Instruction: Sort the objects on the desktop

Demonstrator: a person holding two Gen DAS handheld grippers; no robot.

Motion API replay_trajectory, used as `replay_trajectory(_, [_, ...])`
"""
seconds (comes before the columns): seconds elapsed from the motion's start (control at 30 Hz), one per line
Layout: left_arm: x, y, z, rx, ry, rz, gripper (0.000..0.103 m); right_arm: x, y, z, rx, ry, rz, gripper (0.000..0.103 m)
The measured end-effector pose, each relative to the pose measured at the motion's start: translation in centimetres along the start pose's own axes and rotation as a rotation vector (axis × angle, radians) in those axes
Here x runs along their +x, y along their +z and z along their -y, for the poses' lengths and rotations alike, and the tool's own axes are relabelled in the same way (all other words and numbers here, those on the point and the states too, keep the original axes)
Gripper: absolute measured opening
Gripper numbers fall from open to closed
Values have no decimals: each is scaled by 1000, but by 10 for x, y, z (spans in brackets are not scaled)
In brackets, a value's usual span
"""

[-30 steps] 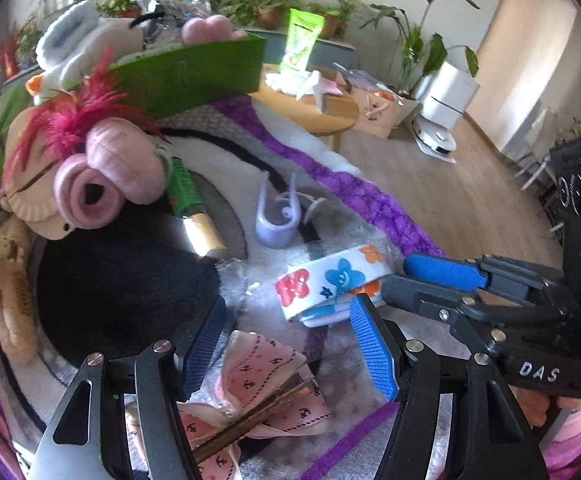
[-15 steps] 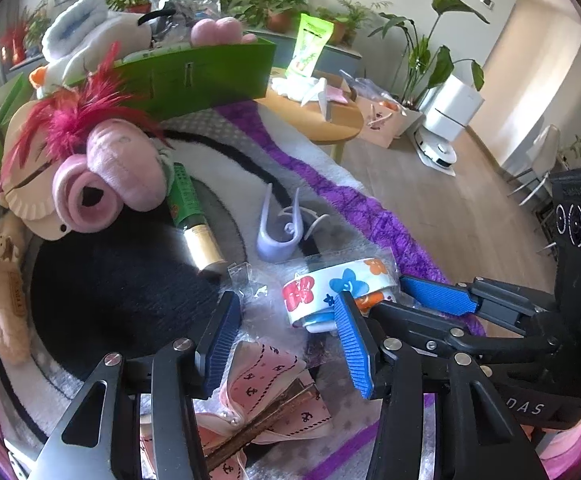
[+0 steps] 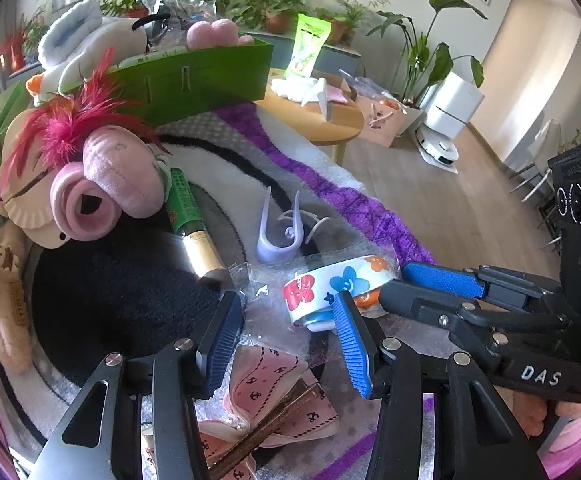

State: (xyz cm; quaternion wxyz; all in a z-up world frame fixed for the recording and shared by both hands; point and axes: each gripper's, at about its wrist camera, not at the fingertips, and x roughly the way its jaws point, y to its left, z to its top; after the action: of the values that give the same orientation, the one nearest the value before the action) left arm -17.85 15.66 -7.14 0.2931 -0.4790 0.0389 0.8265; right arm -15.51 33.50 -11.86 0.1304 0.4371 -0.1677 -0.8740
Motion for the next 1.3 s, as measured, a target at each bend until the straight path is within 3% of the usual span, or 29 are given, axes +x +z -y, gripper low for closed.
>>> replay_trajectory(0.13, [2, 0, 2, 12, 18, 6, 48, 7, 2, -2, -2, -8, -7, 36])
replay_trajectory(0.27, [2, -1, 1, 20, 3, 12, 47, 7, 0, -7, -21, 3, -3, 27])
replay_trajectory(0.6, [-10, -2, 6, 34, 1, 31, 47, -3, -9, -8, 23, 41, 26, 27])
replay_trajectory(1.3, [-76, 9, 6, 72, 81, 189, 47, -33, 5, -45, -23, 158, 160, 27])
